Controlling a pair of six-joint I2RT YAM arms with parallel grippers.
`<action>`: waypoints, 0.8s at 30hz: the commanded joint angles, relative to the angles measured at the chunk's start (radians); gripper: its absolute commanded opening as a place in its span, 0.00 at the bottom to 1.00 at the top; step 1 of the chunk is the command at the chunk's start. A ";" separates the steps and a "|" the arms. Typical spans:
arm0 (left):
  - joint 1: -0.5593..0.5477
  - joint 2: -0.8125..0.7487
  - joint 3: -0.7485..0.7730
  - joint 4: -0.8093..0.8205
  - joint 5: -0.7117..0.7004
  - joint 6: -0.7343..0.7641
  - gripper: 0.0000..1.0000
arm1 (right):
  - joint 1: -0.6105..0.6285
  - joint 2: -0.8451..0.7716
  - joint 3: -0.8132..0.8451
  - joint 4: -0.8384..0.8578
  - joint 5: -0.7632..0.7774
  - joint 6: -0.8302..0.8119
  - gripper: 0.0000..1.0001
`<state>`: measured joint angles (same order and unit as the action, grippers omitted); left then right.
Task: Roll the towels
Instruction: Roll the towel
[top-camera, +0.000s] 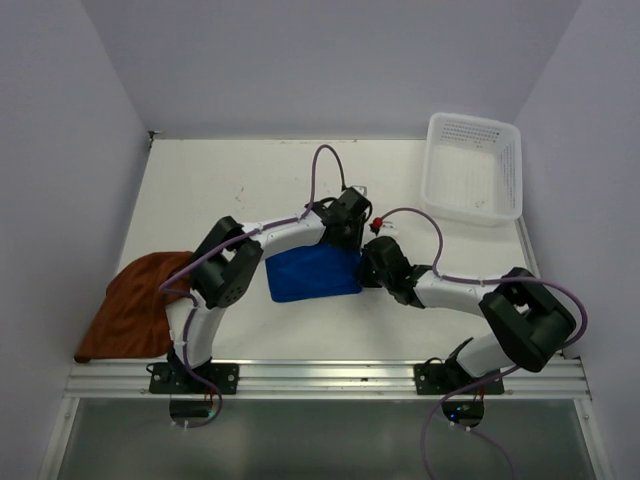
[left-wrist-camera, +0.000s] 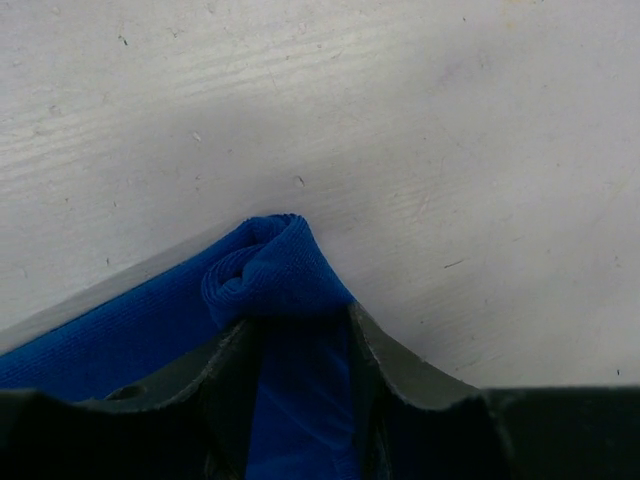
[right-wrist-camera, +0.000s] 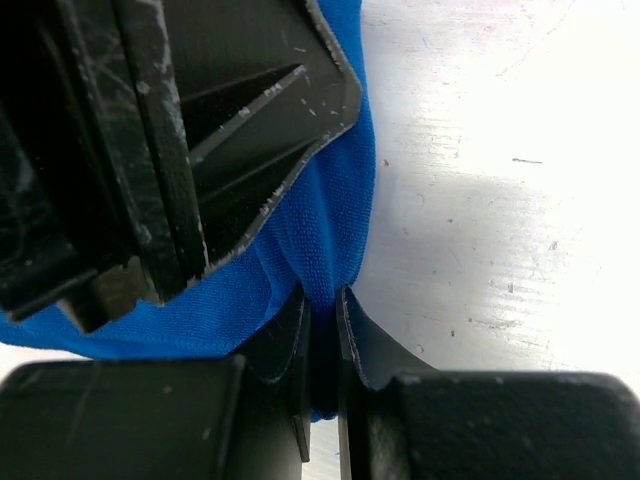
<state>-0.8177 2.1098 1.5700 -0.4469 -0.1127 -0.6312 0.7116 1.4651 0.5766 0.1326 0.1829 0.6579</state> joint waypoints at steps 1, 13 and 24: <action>0.008 0.045 0.018 -0.055 -0.099 0.047 0.42 | 0.005 -0.023 -0.047 -0.027 0.067 0.040 0.00; -0.003 0.121 0.021 -0.056 -0.133 0.050 0.33 | 0.017 -0.006 -0.067 0.021 0.035 0.040 0.00; 0.021 0.121 0.030 -0.020 -0.056 0.004 0.00 | 0.048 -0.040 -0.086 0.001 0.064 0.010 0.00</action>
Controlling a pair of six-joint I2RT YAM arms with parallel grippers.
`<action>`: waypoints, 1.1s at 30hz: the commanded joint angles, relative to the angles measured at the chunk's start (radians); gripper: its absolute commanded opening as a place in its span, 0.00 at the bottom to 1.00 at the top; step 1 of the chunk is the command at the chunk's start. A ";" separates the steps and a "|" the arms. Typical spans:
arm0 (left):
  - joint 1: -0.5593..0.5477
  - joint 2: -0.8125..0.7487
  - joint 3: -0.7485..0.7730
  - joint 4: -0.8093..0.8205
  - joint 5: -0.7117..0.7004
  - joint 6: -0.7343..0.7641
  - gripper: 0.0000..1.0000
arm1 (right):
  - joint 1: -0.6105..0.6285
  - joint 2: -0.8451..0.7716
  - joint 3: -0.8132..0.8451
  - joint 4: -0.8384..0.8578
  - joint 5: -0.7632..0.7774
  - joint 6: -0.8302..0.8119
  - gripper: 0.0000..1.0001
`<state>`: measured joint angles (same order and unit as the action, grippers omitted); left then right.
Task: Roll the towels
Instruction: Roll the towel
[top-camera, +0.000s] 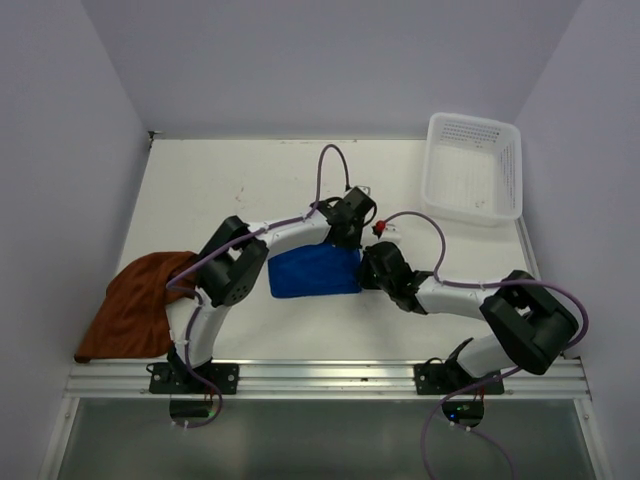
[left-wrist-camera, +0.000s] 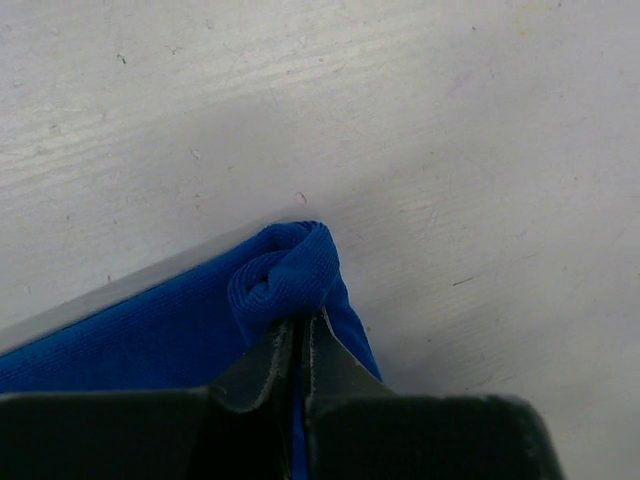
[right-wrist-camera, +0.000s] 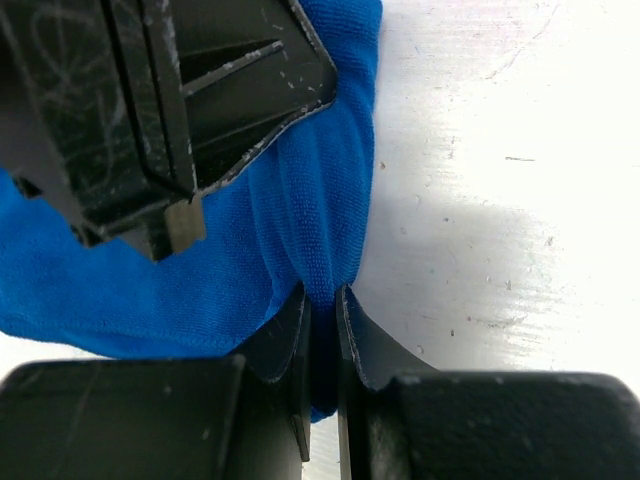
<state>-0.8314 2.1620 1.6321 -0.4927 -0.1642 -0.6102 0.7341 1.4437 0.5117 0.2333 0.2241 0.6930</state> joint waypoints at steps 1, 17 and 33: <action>0.047 0.055 -0.060 0.075 0.030 -0.023 0.00 | 0.045 -0.025 -0.012 -0.113 0.035 -0.042 0.00; 0.186 -0.131 -0.336 0.586 0.400 -0.183 0.00 | 0.248 0.027 0.252 -0.592 0.446 -0.127 0.00; 0.230 -0.108 -0.371 0.629 0.424 -0.099 0.00 | 0.458 0.428 0.573 -0.879 0.692 -0.204 0.00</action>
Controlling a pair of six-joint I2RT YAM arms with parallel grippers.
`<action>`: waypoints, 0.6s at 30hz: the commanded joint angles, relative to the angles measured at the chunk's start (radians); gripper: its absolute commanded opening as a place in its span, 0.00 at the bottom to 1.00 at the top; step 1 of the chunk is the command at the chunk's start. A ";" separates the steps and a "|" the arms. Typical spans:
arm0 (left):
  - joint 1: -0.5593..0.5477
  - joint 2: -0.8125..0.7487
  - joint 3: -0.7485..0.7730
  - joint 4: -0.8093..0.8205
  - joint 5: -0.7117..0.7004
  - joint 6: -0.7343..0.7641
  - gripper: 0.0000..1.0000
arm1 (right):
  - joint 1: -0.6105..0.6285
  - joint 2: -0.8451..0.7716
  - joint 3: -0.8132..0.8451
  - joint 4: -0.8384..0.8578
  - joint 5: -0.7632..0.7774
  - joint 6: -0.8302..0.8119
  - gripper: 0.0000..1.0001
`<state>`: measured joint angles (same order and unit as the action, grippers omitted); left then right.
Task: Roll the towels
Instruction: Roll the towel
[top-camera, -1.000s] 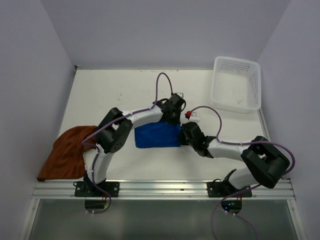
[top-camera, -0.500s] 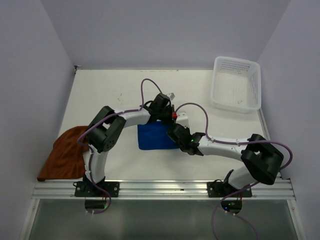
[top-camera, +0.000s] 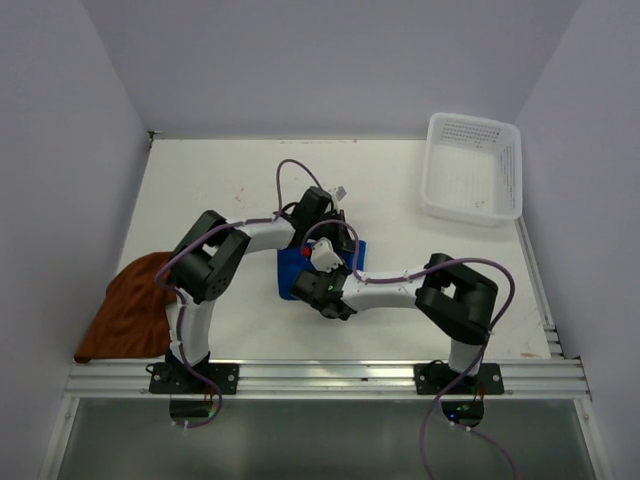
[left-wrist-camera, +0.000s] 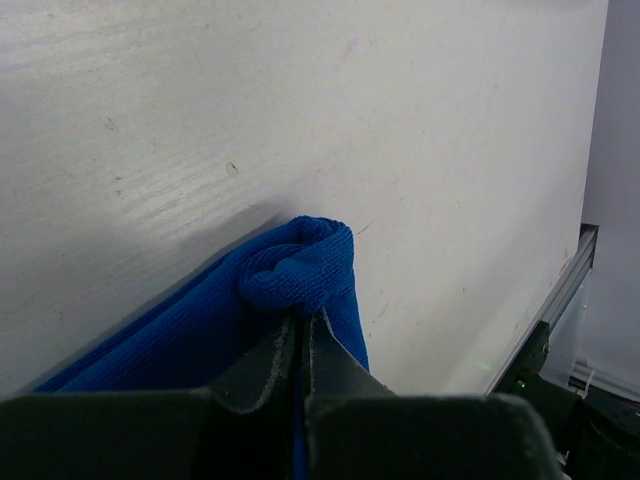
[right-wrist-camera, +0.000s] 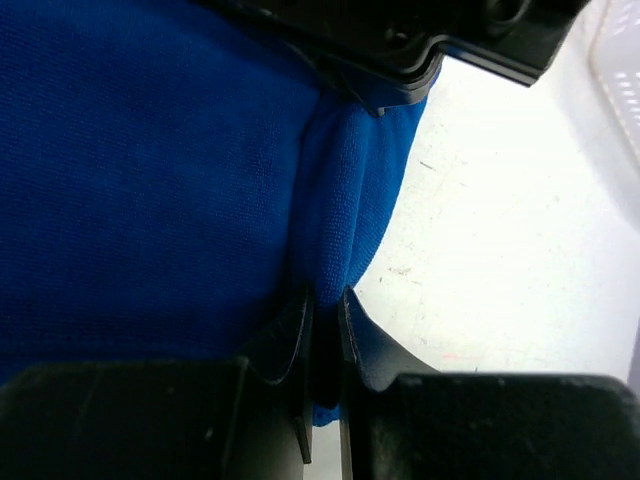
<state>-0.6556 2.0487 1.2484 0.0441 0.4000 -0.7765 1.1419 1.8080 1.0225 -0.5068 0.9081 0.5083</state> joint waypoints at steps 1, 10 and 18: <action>0.056 0.008 0.011 0.082 -0.145 0.075 0.00 | 0.059 0.080 0.076 -0.147 0.009 -0.031 0.00; 0.054 0.024 -0.010 0.030 -0.231 0.154 0.00 | 0.078 0.172 0.154 -0.148 -0.035 -0.105 0.03; 0.054 0.031 -0.050 0.045 -0.263 0.172 0.00 | 0.081 0.111 0.172 -0.134 -0.119 -0.111 0.33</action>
<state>-0.6209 2.0491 1.2259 0.0517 0.3962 -0.6891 1.1728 1.9430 1.1637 -0.6117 0.9463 0.4541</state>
